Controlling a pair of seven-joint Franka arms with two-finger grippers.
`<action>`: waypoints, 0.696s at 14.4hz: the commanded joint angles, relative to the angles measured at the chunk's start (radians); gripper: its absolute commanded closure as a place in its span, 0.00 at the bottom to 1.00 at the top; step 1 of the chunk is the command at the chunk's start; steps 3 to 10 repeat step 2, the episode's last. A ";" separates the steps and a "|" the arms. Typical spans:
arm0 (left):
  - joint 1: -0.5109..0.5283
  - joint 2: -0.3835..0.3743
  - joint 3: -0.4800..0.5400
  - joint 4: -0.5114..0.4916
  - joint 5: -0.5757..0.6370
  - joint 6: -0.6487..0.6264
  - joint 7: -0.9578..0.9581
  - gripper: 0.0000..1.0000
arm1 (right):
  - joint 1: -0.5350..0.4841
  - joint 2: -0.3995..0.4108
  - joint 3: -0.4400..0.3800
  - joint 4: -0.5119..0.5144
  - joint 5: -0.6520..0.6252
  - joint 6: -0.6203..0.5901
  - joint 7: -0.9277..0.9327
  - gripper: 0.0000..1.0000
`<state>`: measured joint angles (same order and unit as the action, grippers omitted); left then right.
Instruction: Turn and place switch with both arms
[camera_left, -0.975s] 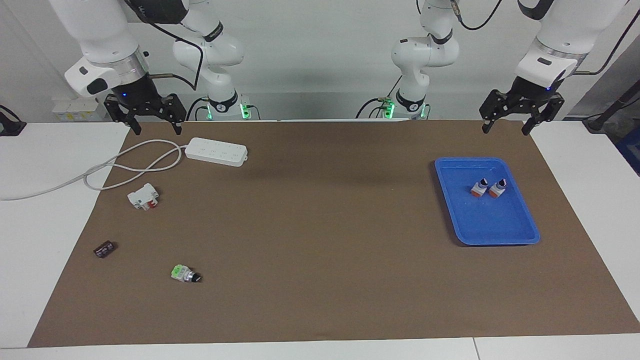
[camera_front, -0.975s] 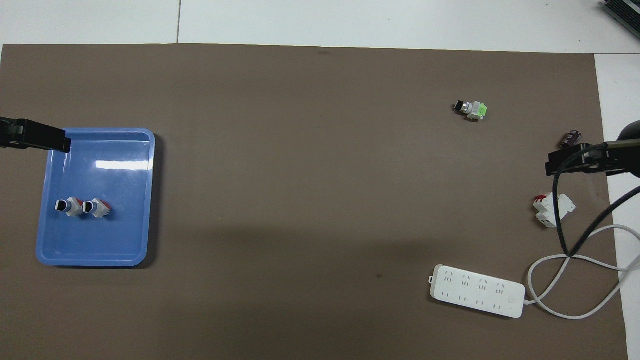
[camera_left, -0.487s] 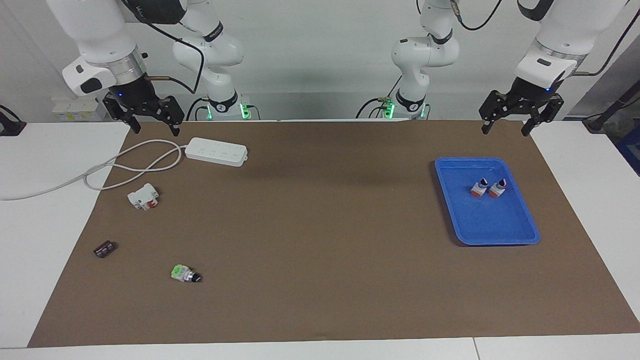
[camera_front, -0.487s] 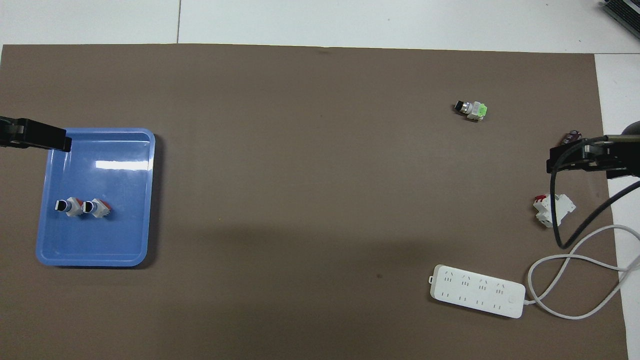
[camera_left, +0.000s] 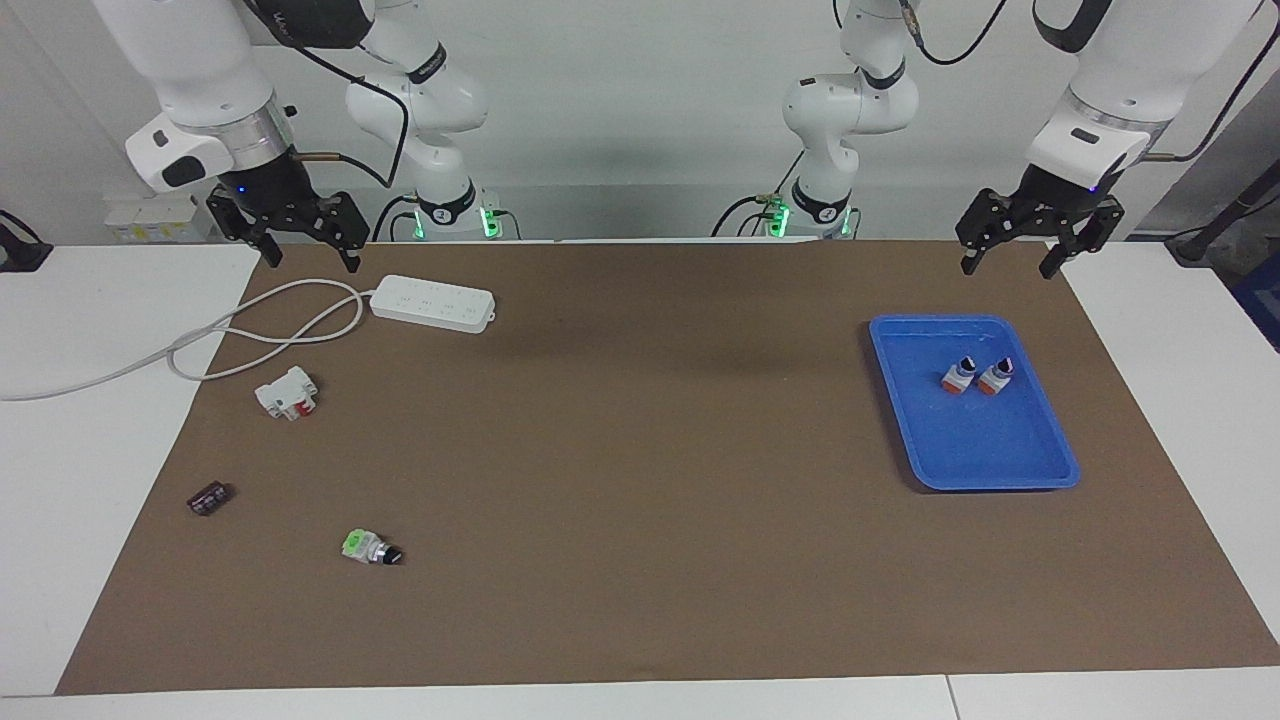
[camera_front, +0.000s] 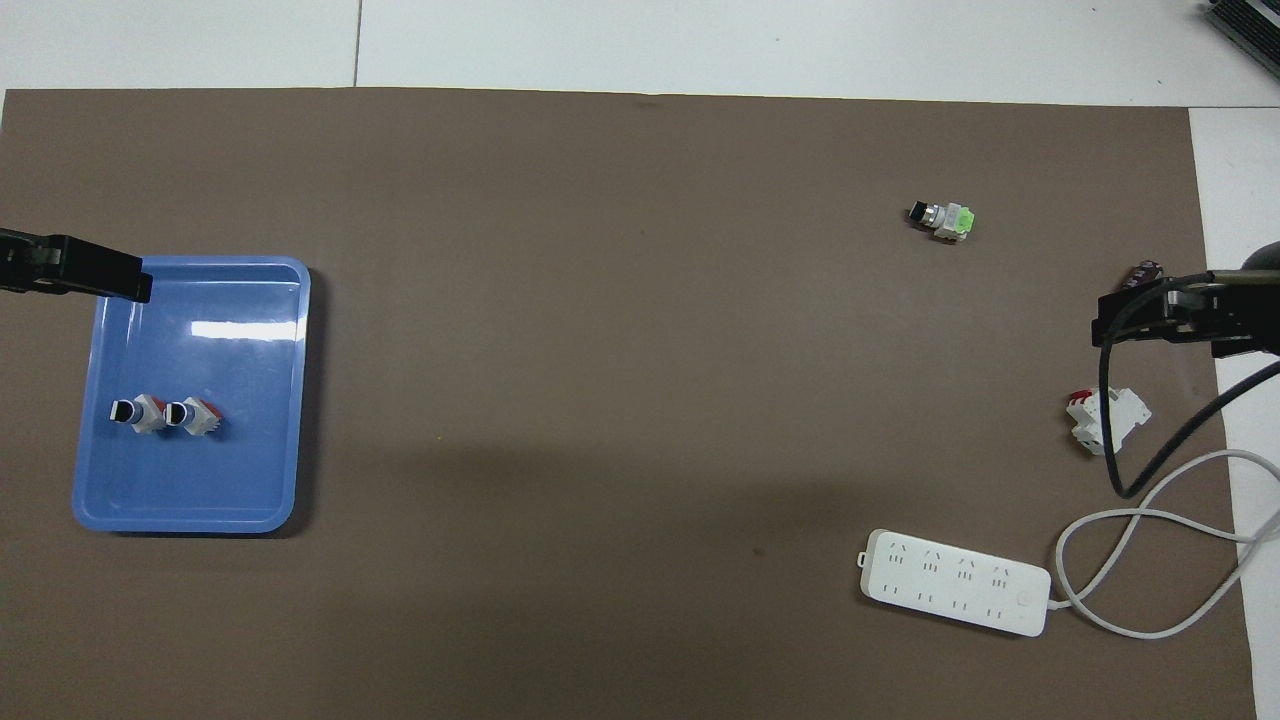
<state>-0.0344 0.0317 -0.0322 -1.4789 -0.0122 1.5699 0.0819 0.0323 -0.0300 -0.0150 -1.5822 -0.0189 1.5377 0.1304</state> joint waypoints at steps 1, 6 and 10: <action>0.001 0.004 0.003 -0.020 -0.006 0.019 -0.007 0.00 | -0.008 -0.011 0.006 -0.012 0.017 0.002 0.018 0.00; 0.001 0.004 0.003 -0.018 -0.006 0.018 -0.007 0.00 | -0.008 -0.011 0.006 -0.012 0.017 0.002 0.018 0.00; 0.001 0.004 0.003 -0.018 -0.006 0.018 -0.007 0.00 | -0.008 -0.011 0.006 -0.012 0.017 0.002 0.018 0.00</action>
